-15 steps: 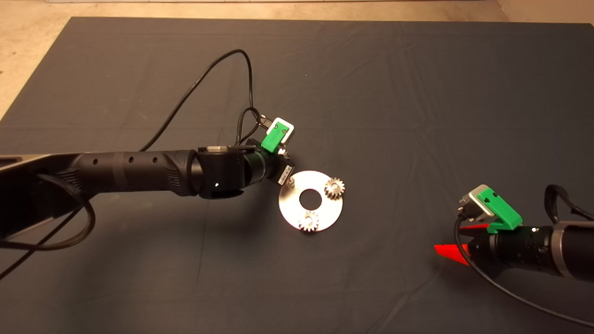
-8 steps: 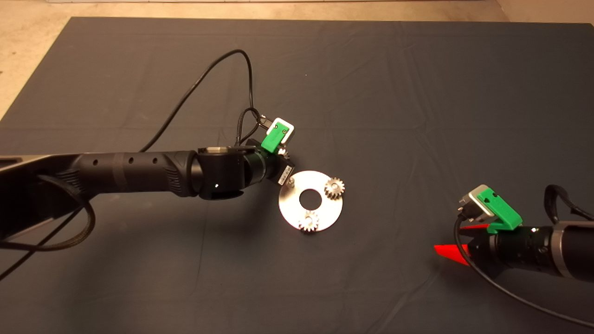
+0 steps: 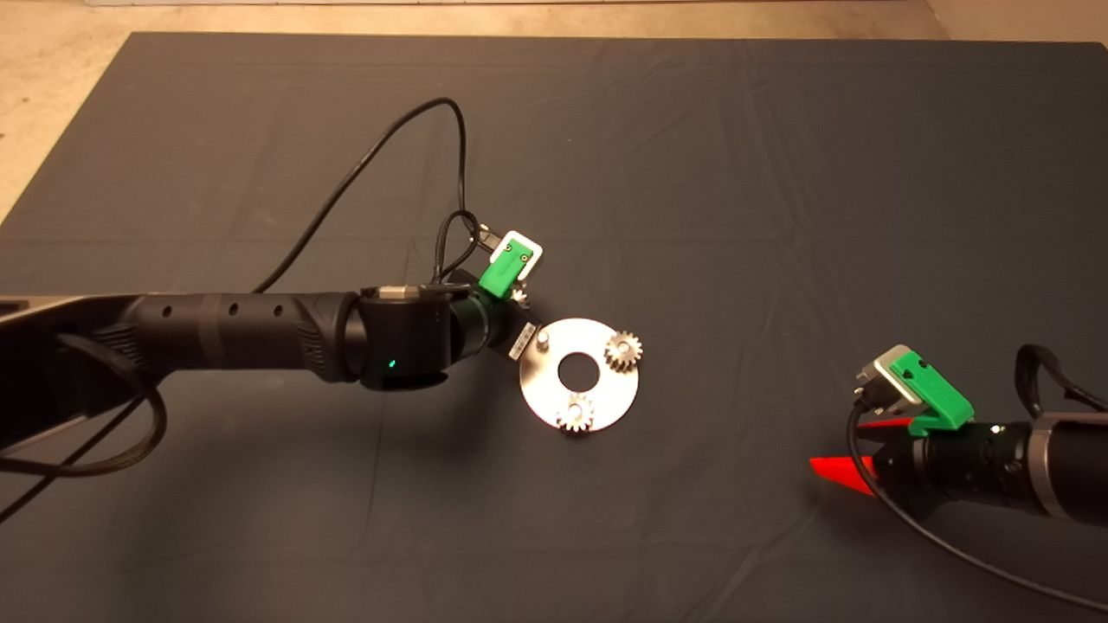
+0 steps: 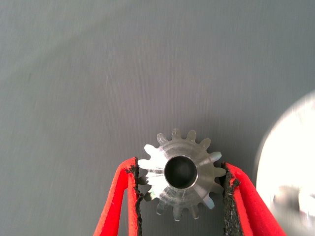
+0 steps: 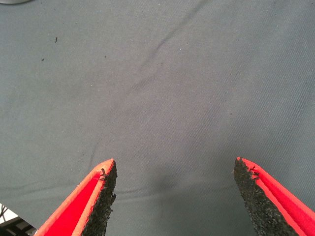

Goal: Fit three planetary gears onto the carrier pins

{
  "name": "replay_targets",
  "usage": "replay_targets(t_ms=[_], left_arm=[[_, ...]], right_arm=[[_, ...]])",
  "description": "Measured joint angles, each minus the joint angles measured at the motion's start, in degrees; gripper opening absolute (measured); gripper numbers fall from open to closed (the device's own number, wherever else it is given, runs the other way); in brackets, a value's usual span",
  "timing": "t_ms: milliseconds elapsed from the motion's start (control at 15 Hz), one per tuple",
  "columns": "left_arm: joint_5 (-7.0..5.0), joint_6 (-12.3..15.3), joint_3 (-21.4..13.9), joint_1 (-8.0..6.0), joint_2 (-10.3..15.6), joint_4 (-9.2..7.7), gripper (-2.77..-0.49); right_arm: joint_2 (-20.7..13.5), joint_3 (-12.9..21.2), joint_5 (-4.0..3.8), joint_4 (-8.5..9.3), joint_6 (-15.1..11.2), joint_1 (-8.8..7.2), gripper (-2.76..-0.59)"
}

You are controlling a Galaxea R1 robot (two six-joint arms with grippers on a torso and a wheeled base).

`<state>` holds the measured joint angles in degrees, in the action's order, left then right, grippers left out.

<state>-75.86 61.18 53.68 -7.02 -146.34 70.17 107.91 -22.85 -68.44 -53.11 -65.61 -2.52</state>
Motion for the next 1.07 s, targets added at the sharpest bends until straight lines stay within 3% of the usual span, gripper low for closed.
replay_targets(t_ms=[67,200,400,600,800,1067], left_arm=[[-1.03,0.0,-1.4,0.04,0.5,-0.17,-2.53],[-1.4,0.0,-2.4,-0.14,1.1,-0.18,-2.54],[-2.12,-0.1,-4.0,-2.49,2.2,-0.27,-2.54],[-2.94,-0.1,-4.1,-3.61,2.2,-0.57,-2.54],[-4.05,-0.1,-6.4,-6.04,2.2,-1.16,-2.55],[-4.09,1.0,-10.6,-6.37,2.0,-2.06,-2.56]], right_arm=[[0.0,0.0,0.02,0.0,0.0,0.0,-1.6],[0.0,0.1,0.09,0.02,0.4,0.0,-1.6],[0.0,0.1,0.07,0.02,0.4,0.0,-1.6],[0.0,0.1,0.06,0.02,0.7,0.0,-1.6],[0.0,0.1,0.1,0.02,0.8,-0.01,-1.6],[0.0,0.1,0.09,0.02,0.8,0.0,-1.6]])
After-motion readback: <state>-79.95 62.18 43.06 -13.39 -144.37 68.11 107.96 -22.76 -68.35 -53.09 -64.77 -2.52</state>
